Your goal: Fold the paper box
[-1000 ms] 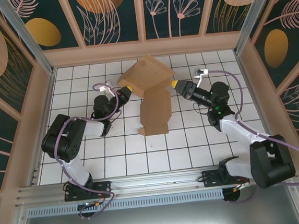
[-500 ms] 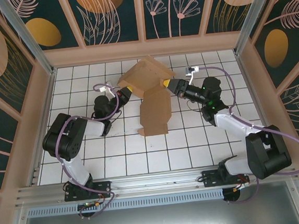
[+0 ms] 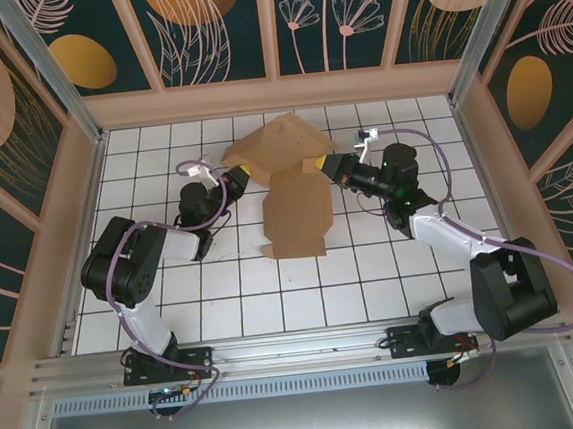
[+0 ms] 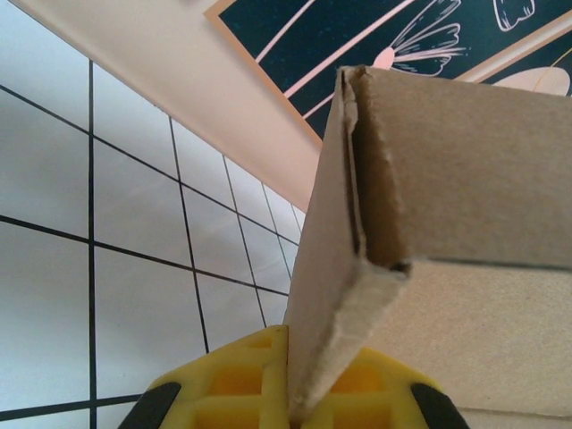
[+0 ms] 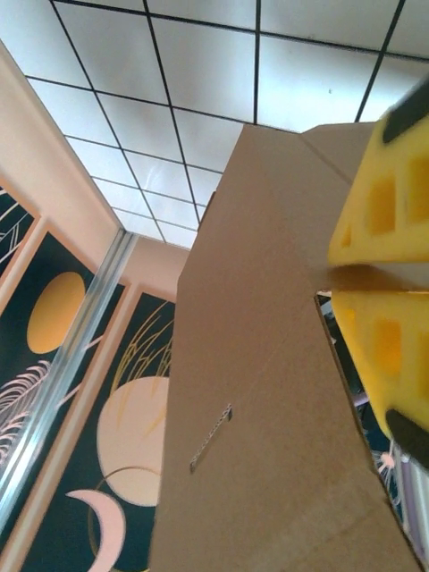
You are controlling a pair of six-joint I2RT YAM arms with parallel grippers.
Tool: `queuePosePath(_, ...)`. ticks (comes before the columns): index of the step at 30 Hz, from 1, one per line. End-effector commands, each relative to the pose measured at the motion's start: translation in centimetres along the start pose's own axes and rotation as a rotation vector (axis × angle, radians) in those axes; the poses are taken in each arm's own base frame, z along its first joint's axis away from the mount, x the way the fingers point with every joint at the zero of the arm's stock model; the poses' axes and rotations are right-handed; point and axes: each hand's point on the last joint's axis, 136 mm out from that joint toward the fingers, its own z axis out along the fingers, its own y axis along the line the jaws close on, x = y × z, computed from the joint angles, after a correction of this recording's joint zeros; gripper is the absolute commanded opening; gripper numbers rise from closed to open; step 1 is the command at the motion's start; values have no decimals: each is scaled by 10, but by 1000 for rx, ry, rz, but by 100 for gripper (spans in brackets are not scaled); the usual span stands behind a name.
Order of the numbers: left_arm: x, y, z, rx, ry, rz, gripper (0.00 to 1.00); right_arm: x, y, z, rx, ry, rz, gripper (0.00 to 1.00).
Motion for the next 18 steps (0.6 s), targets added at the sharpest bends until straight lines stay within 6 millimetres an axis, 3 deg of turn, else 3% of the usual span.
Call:
queuePosePath(1, -4, -12, 3, 42, -10, 18, 0, -5, 3, 3, 16, -12, -24, 27)
queuePosePath(3, -4, -12, 2, 40, -10, 17, 0, -5, 2, 3, 20, -10, -28, 25)
queuePosePath(8, -3, -8, 2, 28, -10, 17, 0, -2, -1, 3, 35, 2, -31, 2)
queuePosePath(10, -3, -8, 2, 26, -11, 17, 0, -2, 0, 3, 37, 1, -37, 1)
queuePosePath(11, -4, -9, 3, 26, -13, 19, 0, -3, 1, 2, 38, -1, -38, 5)
queuePosePath(15, -4, -5, 2, 10, -19, 13, 0, -7, 4, -1, 50, -18, -67, 41)
queuePosePath(18, -6, -2, 1, -5, -35, -14, 0, -12, 3, -8, 103, -42, -114, 56)
